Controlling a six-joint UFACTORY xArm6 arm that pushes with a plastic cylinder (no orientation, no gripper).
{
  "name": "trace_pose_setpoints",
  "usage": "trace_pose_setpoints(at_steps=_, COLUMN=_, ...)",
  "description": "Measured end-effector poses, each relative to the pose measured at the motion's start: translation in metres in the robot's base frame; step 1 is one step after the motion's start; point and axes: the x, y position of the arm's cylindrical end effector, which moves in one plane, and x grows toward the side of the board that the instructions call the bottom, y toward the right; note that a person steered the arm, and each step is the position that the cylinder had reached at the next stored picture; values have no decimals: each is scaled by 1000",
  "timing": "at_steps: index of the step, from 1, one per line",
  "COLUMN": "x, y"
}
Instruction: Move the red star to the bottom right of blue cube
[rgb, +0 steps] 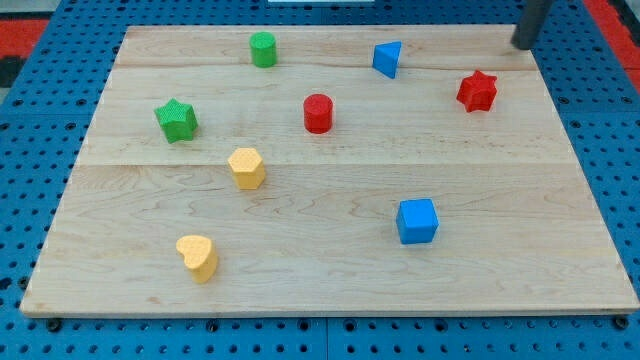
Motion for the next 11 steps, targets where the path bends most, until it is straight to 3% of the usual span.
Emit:
trace_pose_setpoints(at_steps=2, x=108, y=-18)
trace_pose_setpoints(at_steps=4, x=42, y=-16)
trace_pose_setpoints(at_steps=5, x=90, y=-78)
trace_pose_setpoints(at_steps=6, x=137, y=-91)
trace_pose_setpoints(at_steps=9, x=134, y=-87)
trace_pose_setpoints(at_steps=10, x=189, y=-88)
trace_pose_setpoints(at_steps=11, x=195, y=-88)
